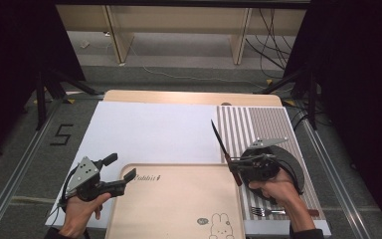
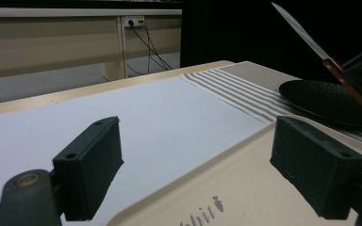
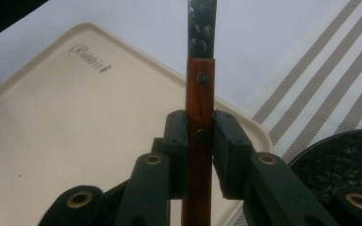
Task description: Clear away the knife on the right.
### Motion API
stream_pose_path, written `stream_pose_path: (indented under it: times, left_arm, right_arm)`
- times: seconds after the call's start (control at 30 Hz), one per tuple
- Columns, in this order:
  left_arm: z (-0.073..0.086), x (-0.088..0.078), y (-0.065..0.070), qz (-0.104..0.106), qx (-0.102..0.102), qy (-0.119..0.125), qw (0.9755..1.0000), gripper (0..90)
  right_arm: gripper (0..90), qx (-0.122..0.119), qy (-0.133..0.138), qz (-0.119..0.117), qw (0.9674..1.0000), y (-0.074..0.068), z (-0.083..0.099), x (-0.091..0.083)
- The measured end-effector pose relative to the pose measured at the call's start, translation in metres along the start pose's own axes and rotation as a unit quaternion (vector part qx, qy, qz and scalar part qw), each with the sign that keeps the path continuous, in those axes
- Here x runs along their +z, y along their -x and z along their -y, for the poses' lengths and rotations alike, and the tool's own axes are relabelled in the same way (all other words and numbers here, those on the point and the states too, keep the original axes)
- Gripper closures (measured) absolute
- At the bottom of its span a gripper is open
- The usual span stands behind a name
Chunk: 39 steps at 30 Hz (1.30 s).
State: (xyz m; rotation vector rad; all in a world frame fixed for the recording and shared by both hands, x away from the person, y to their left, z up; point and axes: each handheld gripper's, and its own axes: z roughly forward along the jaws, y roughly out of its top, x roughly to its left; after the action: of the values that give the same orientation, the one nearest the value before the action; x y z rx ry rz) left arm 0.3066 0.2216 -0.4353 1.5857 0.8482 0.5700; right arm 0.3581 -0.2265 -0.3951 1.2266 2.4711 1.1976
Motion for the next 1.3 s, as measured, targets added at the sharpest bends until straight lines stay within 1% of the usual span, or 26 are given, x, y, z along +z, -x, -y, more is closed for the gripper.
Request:
stream_pose_path:
  times: [0.03, 0.07, 0.13, 0.27, 0.33, 0.37, 0.4, 0.47, 0.5, 0.53, 0.57, 0.6, 0.67, 0.73, 0.77, 0.9, 0.97, 1.03, 1.1, 1.2, 1.23, 1.3]
  left_arm:
    - [0.000, 0.000, 0.000, -0.002, 0.000, -0.002, 1.0000, 16.2]
    - [0.000, 0.000, 0.000, -0.002, 0.001, -0.001, 1.0000, 16.2]
    - [0.000, -0.001, 0.000, -0.004, 0.001, -0.005, 1.0000, 16.2]
    - [0.000, -0.001, 0.000, -0.004, 0.002, -0.004, 1.0000, 16.2]
    - [0.000, -0.001, 0.001, -0.004, 0.001, -0.003, 1.0000, 16.2]
    - [-0.001, -0.001, 0.001, -0.004, 0.002, -0.003, 1.0000, 16.2]
    - [-0.001, -0.001, 0.001, -0.004, 0.001, -0.003, 1.0000, 16.2]
    - [-0.001, -0.001, 0.000, -0.005, 0.001, -0.003, 1.0000, 16.2]
    - [-0.001, -0.001, 0.001, -0.005, 0.001, -0.003, 1.0000, 16.2]
    - [-0.001, -0.001, 0.001, -0.004, 0.001, -0.003, 1.0000, 16.2]
    - [-0.001, -0.001, 0.001, -0.005, 0.002, -0.003, 1.0000, 16.2]
    - [-0.001, -0.001, 0.000, -0.004, 0.002, -0.003, 1.0000, 16.2]
    - [-0.001, -0.001, 0.000, -0.005, 0.001, -0.004, 1.0000, 16.2]
    - [0.000, -0.001, 0.000, -0.005, 0.002, -0.004, 1.0000, 16.2]
    - [0.000, -0.001, 0.001, -0.005, 0.002, -0.004, 1.0000, 16.2]
    - [0.000, -0.001, 0.000, -0.006, 0.002, -0.004, 1.0000, 16.2]
    - [0.000, -0.001, 0.000, -0.006, 0.002, -0.004, 1.0000, 16.2]
    - [0.000, -0.001, 0.000, -0.006, 0.002, -0.004, 1.0000, 16.2]
    - [-0.001, -0.001, 0.000, -0.006, 0.001, -0.004, 1.0000, 16.2]
    - [-0.001, -0.001, 0.000, -0.006, 0.002, -0.004, 1.0000, 16.2]
    - [-0.001, -0.001, 0.000, -0.007, 0.002, -0.003, 1.0000, 16.2]
    - [-0.001, -0.001, 0.000, -0.007, 0.000, -0.004, 1.0000, 16.2]
  right_arm:
    - [77.0, -0.002, -0.012, -0.004, 0.9999, -0.002, 0.001, -0.002]
    - [77.0, -0.002, -0.002, -0.002, 1.0000, -0.004, 0.004, -0.001]
    - [77.0, -0.002, -0.014, -0.008, 0.9999, -0.010, 0.008, -0.004]
    - [77.0, 0.001, -0.020, -0.014, 0.9997, -0.019, 0.017, -0.004]
    - [77.0, 0.002, -0.029, -0.013, 0.9995, -0.025, 0.022, -0.004]
    - [77.0, -0.001, -0.026, -0.014, 0.9996, -0.027, 0.024, -0.003]
    - [77.0, -0.002, -0.030, -0.015, 0.9994, -0.030, 0.026, -0.004]
    - [77.0, 0.002, -0.023, -0.016, 0.9996, -0.034, 0.031, -0.003]
    - [77.0, -0.001, -0.029, -0.021, 0.9994, -0.035, 0.033, -0.003]
    - [77.0, 0.003, -0.027, -0.023, 0.9994, -0.037, 0.036, -0.002]
    - [76.9, 0.007, -0.035, -0.022, 0.9991, -0.039, 0.039, -0.003]
    - [77.0, 0.006, -0.041, -0.024, 0.9989, -0.040, 0.041, -0.003]
    - [76.9, 0.011, -0.046, -0.027, 0.9985, -0.043, 0.045, -0.002]
    - [76.9, 0.009, -0.052, -0.029, 0.9982, -0.045, 0.050, -0.001]
    - [76.9, 0.013, -0.058, -0.031, 0.9978, -0.046, 0.052, -0.002]
    - [76.9, 0.018, -0.065, -0.033, 0.9972, -0.050, 0.060, -0.001]
    - [76.9, 0.021, -0.067, -0.030, 0.9971, -0.052, 0.064, -0.002]
    - [76.9, 0.030, -0.074, -0.030, 0.9964, -0.054, 0.068, -0.002]
    - [76.9, 0.030, -0.082, -0.032, 0.9956, -0.055, 0.071, -0.002]
    - [76.9, 0.027, -0.088, -0.032, 0.9952, -0.059, 0.075, 0.000]
    - [76.9, 0.028, -0.077, -0.032, 0.9961, -0.061, 0.076, 0.001]
    - [76.9, 0.023, -0.081, -0.030, 0.9960, -0.064, 0.078, 0.001]
